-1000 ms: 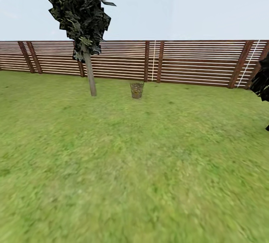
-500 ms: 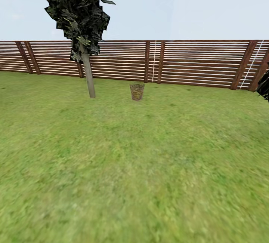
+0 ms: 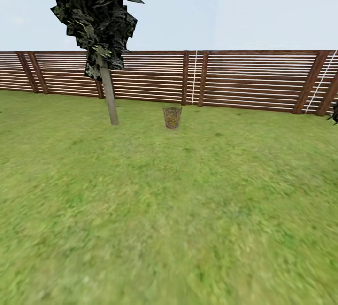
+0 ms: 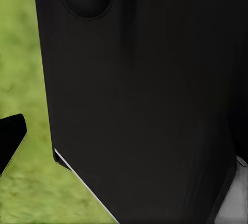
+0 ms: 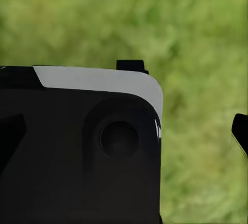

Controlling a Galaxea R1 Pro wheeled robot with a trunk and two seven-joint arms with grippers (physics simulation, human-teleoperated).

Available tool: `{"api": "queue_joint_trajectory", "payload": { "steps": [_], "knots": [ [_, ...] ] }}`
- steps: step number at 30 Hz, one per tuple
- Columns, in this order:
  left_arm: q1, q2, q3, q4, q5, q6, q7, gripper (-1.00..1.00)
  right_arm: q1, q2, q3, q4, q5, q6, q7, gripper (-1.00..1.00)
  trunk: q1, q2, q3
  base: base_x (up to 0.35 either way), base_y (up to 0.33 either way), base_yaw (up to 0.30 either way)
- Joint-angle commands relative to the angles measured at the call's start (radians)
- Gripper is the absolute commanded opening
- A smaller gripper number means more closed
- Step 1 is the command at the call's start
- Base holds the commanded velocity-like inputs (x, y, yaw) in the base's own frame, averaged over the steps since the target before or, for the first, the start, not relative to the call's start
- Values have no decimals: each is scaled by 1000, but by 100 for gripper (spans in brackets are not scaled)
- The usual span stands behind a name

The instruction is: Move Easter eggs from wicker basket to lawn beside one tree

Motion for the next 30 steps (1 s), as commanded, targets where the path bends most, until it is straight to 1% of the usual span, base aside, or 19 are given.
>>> {"api": "queue_joint_trajectory", "payload": {
  "steps": [1,30],
  "knots": [
    [0,0,2,0,1,-2,0,100,-1,0,-4,1,4,-3,3,100,1,0,-1,336,0,0],
    [0,0,2,0,1,-2,0,100,-1,1,-4,1,4,-3,3,100,1,0,-1,337,0,0]
  ]
}}
